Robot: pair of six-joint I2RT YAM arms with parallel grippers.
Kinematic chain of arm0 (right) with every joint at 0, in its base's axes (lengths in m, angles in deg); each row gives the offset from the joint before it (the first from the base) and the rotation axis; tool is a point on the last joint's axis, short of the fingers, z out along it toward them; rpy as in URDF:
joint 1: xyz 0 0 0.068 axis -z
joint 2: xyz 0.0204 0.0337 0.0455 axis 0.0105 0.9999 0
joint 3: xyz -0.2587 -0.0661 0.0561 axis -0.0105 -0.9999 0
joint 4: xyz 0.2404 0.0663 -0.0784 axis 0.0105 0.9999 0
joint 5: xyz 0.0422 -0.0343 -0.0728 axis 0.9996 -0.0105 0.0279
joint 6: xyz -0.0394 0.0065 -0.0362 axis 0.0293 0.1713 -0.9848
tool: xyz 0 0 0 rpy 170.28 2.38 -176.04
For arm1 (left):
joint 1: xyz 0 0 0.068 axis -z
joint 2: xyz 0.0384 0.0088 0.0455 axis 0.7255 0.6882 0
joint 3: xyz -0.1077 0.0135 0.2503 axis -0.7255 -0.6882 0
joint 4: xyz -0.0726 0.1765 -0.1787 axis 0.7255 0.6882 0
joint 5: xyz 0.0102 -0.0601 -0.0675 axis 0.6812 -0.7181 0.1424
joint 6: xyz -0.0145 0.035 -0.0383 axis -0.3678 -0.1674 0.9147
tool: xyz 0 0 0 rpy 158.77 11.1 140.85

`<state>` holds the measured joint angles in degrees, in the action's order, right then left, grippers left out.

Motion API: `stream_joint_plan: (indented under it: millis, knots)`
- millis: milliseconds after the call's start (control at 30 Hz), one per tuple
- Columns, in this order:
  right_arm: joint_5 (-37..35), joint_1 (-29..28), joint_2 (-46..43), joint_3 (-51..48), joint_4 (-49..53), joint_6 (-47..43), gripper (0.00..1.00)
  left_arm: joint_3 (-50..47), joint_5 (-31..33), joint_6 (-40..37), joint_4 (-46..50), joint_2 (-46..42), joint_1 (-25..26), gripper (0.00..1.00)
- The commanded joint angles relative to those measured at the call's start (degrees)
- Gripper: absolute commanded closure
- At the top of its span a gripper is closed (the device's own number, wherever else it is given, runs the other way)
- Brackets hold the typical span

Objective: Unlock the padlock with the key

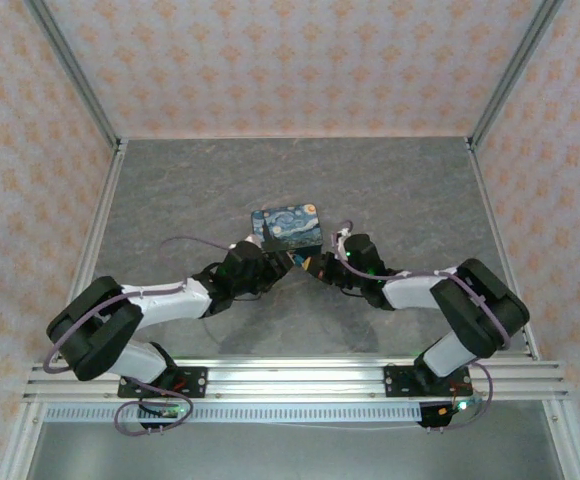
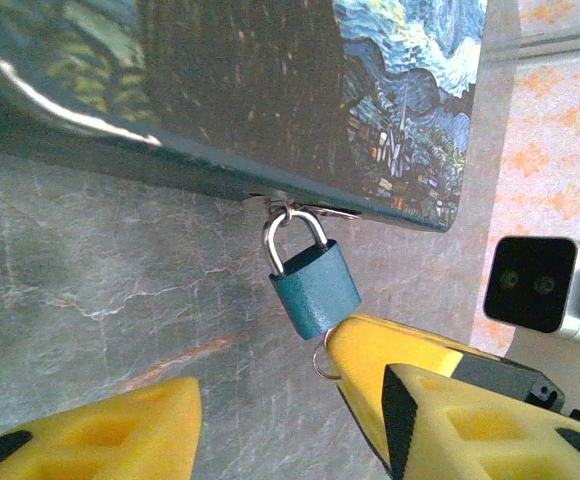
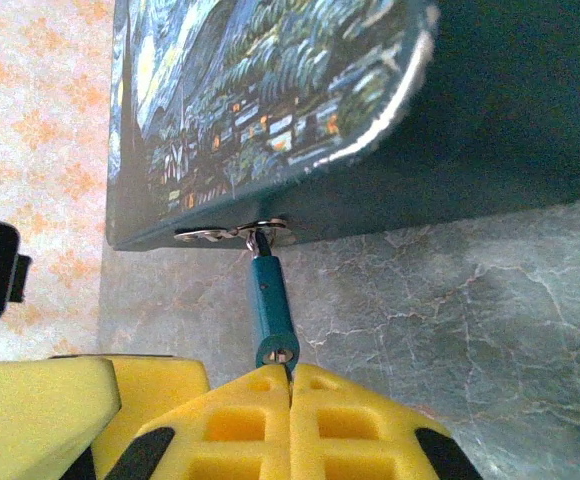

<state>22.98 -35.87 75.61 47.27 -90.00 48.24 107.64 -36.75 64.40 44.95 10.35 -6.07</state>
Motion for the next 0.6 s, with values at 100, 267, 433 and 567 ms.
stream_joint_plan:
  millis: [100, 267, 433, 567]
  knots:
    - [-1.31, -0.33, -1.38, 0.9, 1.61, 4.33, 1.0, -0.84, 2.62, 3.78, -9.27, 3.12, 0.55, 0.51]
    - [-0.87, -0.5, -1.16, 1.26, 0.78, 5.41, 1.0, -0.31, 3.49, 4.36, -9.91, 4.07, 0.95, 0.52]
    - [-1.13, -0.55, -1.06, 1.26, 0.65, 5.94, 1.0, 0.28, 4.2, 5.63, -9.9, 5.34, 1.64, 0.53]
    - [-1.22, -0.59, -0.84, 1.17, 0.18, 6.22, 1.0, 0.96, 5.44, 5.96, -9.53, 6.23, 2.44, 0.53]
